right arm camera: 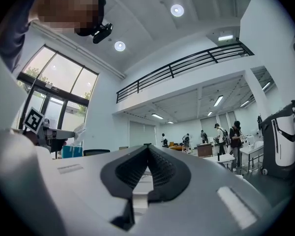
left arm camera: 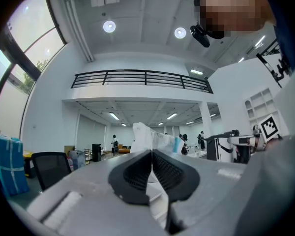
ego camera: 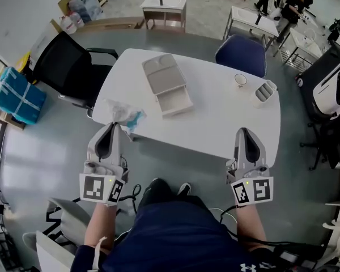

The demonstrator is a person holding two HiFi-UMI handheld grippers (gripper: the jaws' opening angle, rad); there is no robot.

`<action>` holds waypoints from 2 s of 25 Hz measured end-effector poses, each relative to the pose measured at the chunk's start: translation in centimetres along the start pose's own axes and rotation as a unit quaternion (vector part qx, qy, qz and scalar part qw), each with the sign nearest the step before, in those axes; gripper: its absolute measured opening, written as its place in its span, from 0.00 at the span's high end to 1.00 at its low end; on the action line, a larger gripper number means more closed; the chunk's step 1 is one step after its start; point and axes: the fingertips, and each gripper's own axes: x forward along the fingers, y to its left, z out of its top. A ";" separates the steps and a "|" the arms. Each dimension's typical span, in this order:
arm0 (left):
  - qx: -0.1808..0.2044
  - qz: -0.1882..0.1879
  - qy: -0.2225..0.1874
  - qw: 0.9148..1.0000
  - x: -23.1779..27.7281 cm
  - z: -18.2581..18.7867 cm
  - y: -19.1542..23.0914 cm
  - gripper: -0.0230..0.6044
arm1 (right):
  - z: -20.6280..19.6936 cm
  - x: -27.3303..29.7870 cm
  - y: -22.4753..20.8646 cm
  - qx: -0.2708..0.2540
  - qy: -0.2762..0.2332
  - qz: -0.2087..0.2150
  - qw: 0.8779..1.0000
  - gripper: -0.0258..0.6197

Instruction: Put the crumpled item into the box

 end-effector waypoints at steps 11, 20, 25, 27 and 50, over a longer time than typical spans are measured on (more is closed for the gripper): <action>-0.005 0.007 0.037 0.999 2.0 -3.7 0.8 0.95 | -2.1 1.9 -0.7 0.004 0.022 0.005 1.000 0.96; -0.025 -0.025 0.060 0.998 8.7 -7.2 2.5 0.95 | -3.1 6.6 -2.4 -0.009 0.045 -0.022 0.999 0.96; -0.018 -0.039 0.077 0.996 12.3 -9.2 4.2 0.95 | -3.5 10.3 -2.3 -0.016 0.054 -0.027 0.998 0.96; -0.009 -0.048 0.087 0.995 13.5 -10.2 4.9 0.95 | -3.6 11.8 -1.9 -0.019 0.058 -0.029 0.998 0.96; 0.028 -0.164 0.252 0.953 21.8 -26.3 0.3 0.95 | -7.3 17.3 -1.6 -0.021 0.111 -0.024 0.993 0.96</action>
